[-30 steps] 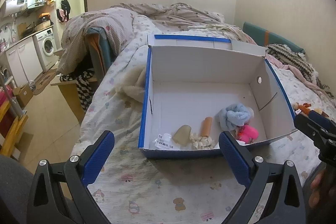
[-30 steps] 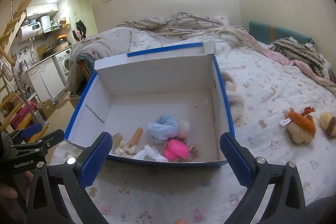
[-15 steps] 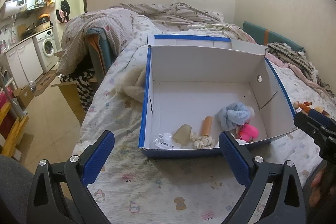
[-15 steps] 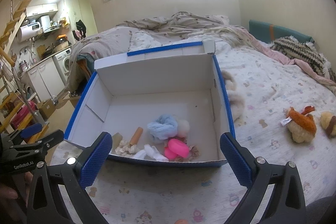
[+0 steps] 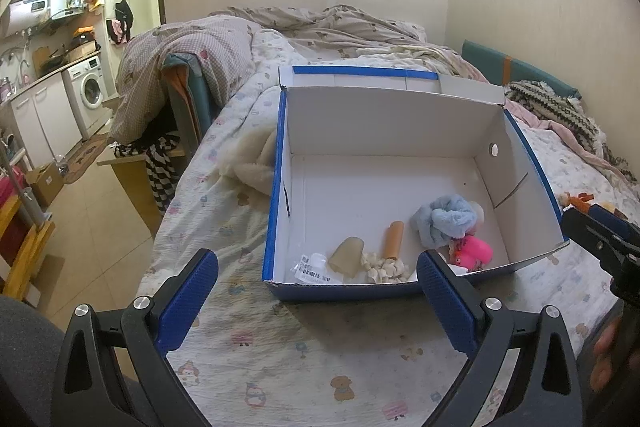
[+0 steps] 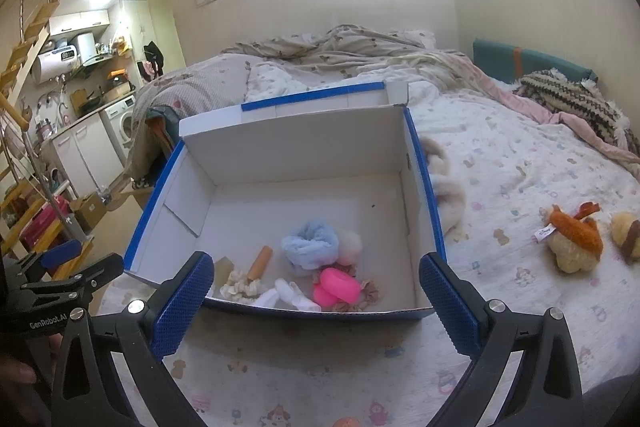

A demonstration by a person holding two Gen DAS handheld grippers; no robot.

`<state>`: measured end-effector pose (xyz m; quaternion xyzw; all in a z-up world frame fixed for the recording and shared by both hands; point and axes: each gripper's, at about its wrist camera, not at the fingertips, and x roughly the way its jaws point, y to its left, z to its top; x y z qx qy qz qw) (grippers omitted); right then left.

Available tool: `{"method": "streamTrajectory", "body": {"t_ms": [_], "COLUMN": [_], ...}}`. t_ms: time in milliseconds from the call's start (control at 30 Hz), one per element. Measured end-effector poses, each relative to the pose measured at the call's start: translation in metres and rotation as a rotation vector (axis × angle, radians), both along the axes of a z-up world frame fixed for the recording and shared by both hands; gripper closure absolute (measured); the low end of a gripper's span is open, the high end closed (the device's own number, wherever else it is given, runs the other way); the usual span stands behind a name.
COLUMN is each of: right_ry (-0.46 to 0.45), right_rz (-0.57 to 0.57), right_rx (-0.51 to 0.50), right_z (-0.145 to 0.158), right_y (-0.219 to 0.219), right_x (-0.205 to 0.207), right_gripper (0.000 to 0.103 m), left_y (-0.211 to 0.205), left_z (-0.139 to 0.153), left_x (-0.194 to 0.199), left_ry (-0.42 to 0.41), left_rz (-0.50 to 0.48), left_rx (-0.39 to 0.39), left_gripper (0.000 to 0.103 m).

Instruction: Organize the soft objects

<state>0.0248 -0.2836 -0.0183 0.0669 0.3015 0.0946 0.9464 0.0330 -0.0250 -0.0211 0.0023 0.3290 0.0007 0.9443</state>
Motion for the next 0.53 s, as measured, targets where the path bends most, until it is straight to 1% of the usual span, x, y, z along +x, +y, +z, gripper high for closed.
{"method": "streamTrajectory", "body": {"t_ms": [533], "right_ry": [-0.006], "right_rz": [-0.002], "right_rx": [0.010], "right_z": [0.0012], "right_y": [-0.0020], "right_x": [-0.0011], "right_gripper": [0.000], "left_y": [-0.0004], "left_z": [-0.0024], "left_x": [0.0015], "left_ry": [-0.001], "left_rz": [-0.005], "left_rx": [-0.005], "left_gripper": [0.004]}}
